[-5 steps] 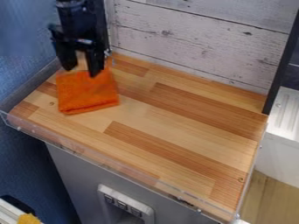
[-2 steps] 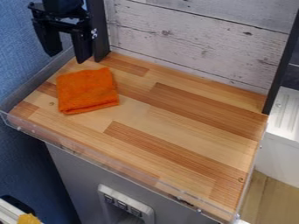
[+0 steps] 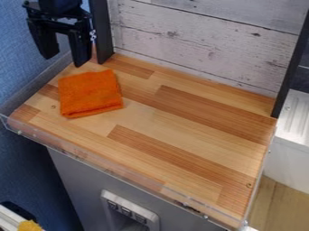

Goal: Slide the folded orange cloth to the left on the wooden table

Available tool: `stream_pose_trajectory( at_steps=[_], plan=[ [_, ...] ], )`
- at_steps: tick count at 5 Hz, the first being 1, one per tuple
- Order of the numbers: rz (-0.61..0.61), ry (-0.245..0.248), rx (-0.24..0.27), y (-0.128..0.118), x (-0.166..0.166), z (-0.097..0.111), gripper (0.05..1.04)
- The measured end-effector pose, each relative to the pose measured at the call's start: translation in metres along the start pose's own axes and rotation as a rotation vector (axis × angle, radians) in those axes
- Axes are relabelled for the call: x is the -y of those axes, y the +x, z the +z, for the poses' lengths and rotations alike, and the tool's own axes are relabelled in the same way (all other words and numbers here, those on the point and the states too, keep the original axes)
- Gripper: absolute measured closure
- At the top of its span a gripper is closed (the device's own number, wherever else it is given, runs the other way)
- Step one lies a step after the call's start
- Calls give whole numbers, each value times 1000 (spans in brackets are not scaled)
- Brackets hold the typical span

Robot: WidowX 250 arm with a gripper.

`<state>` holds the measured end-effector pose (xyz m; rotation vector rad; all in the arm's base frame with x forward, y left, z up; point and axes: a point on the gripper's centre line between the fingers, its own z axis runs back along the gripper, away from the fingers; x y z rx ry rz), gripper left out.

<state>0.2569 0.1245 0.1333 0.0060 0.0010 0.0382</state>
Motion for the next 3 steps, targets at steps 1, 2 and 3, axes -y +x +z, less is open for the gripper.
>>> stream_pose_trajectory(
  at_steps=[1,2,3],
  plan=[
    [-4,5,3,-5,2,2,84],
    [-30,4,5,-8,2,0,85],
    [-32,6,12,-13,-2,2,85]
  ],
)
